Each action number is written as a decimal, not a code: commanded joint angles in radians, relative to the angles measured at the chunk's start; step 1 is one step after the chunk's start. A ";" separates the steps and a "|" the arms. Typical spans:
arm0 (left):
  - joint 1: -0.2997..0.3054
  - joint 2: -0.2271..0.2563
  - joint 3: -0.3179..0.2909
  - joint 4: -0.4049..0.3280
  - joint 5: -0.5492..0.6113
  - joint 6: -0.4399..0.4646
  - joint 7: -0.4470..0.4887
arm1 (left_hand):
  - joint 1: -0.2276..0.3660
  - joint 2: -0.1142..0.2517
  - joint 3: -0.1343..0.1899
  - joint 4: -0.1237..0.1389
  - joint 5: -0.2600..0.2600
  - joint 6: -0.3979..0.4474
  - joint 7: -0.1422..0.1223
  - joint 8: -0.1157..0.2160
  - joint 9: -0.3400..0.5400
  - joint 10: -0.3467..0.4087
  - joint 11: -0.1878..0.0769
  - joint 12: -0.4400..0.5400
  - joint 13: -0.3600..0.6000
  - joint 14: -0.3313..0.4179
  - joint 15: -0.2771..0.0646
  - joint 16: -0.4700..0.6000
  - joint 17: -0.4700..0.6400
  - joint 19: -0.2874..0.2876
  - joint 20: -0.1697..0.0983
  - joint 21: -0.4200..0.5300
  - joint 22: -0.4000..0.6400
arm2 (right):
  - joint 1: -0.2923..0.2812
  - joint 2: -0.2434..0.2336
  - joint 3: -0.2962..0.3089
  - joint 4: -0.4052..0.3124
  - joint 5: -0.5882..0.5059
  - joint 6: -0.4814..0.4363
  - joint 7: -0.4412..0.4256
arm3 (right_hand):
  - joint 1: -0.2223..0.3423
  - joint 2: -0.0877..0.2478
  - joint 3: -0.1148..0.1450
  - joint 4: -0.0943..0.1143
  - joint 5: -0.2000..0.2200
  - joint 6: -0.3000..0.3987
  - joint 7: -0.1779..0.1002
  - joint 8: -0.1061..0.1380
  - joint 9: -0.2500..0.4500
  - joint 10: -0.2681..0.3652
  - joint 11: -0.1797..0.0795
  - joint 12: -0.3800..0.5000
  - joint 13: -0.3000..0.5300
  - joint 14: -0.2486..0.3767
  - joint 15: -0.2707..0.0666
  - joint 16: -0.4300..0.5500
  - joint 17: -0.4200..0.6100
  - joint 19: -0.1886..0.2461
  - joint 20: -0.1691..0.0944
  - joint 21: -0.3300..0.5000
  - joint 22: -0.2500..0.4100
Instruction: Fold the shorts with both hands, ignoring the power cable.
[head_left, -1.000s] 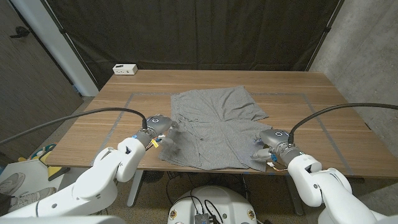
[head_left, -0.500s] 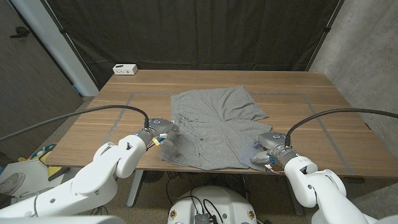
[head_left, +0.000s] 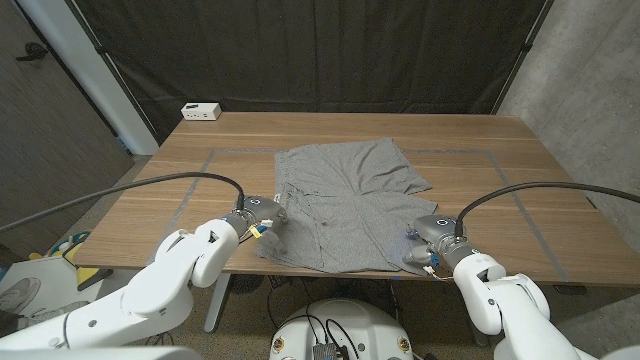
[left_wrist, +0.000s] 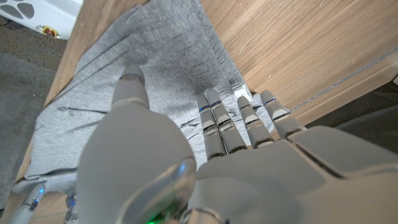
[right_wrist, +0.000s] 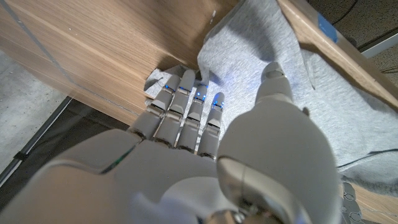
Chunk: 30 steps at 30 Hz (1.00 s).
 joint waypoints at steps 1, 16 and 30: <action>0.027 -0.040 0.080 0.098 0.204 -0.050 0.130 | 0.022 0.003 -0.007 0.001 0.009 0.002 -0.014 0.003 0.002 0.005 -0.002 0.001 0.005 0.007 -0.101 0.003 0.003 0.016 -0.004 0.006 0.002 | -0.052 0.050 0.040 0.038 -0.079 0.074 -0.032 | 0.015 0.000 -0.005 -0.004 0.009 0.001 -0.007 -0.001 0.005 -0.004 -0.007 0.005 0.006 0.011 -0.158 0.007 0.008 0.009 -0.009 0.011 0.005; 0.064 -0.096 0.063 0.216 0.146 -0.121 0.295 | 0.110 0.062 -0.005 0.005 0.015 0.152 -0.058 0.059 -0.003 0.150 -0.027 0.030 0.015 0.110 -0.173 0.026 0.001 0.085 -0.069 0.033 0.003 | -0.090 0.089 0.082 0.080 -0.091 0.140 -0.049 | 0.085 0.025 -0.001 -0.015 0.018 0.065 -0.011 0.013 0.004 0.052 -0.017 0.029 0.016 0.072 -0.161 0.072 0.072 0.021 -0.010 0.033 0.014; 0.064 -0.111 0.069 0.239 0.163 -0.108 0.329 | 0.246 0.178 0.044 -0.004 -0.031 0.338 -0.096 0.099 -0.024 0.315 -0.019 0.034 -0.019 0.247 -0.192 0.045 0.017 0.129 -0.111 0.054 0.000 | -0.101 0.111 0.111 0.133 -0.027 0.165 -0.105 | 0.282 0.103 0.036 -0.031 0.016 0.316 -0.013 0.058 0.005 0.290 -0.039 0.140 0.055 0.220 -0.171 0.236 0.246 0.039 -0.026 0.086 0.037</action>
